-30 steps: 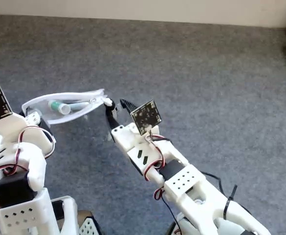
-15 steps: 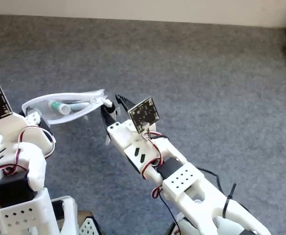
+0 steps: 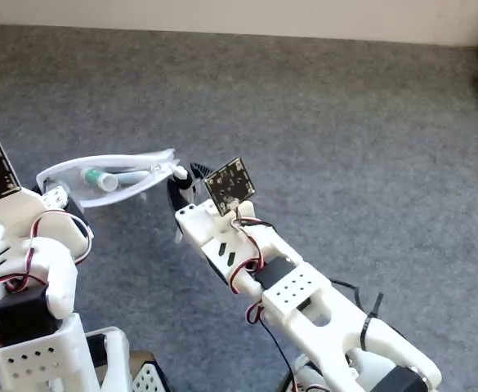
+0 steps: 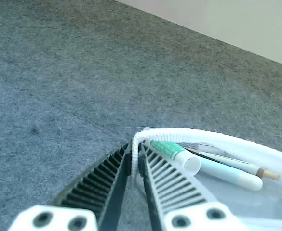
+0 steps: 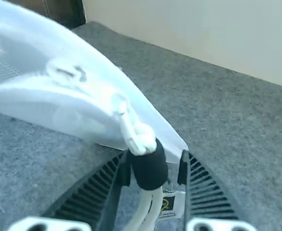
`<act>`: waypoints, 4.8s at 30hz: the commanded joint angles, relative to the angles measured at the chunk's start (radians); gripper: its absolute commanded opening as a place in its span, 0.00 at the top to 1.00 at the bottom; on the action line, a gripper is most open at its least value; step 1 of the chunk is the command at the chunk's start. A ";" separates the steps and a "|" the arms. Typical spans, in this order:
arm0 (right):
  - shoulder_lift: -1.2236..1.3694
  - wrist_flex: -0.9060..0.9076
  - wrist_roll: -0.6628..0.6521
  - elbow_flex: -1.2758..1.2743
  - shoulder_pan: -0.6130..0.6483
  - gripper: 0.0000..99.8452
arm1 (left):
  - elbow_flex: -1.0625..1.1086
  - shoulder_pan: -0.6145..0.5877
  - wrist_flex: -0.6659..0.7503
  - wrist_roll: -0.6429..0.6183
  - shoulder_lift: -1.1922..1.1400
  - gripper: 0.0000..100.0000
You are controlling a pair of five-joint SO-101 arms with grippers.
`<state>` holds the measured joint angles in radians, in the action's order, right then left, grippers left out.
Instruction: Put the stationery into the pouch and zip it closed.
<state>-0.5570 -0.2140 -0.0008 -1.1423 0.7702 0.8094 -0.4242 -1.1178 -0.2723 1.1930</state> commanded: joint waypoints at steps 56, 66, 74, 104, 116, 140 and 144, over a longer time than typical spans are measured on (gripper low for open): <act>-0.849 0.897 -0.155 -0.073 0.323 1.00 | -0.091 0.377 0.012 0.316 0.001 0.80; -1.070 0.897 -0.157 -0.234 0.325 1.00 | -0.159 0.745 0.011 0.540 -0.004 0.76; -1.218 0.940 -0.157 -0.260 0.318 1.00 | -0.196 0.881 -0.052 0.614 -0.001 0.76; -1.274 1.440 -0.195 0.222 0.193 1.00 | -0.282 0.668 -0.327 1.079 0.001 0.75; -1.273 1.616 -0.238 0.291 0.193 1.00 | -0.280 0.785 -0.374 1.240 0.001 0.75; -1.276 1.762 -0.282 0.444 0.127 1.00 | -0.174 1.147 -0.381 1.232 0.001 0.75; -1.276 1.762 -0.282 0.444 0.127 1.00 | -0.174 1.147 -0.334 1.180 0.001 0.75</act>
<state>-1.8290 1.5459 -0.2723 -0.7603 0.9099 0.6437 0.7035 -1.5106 0.9459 1.1899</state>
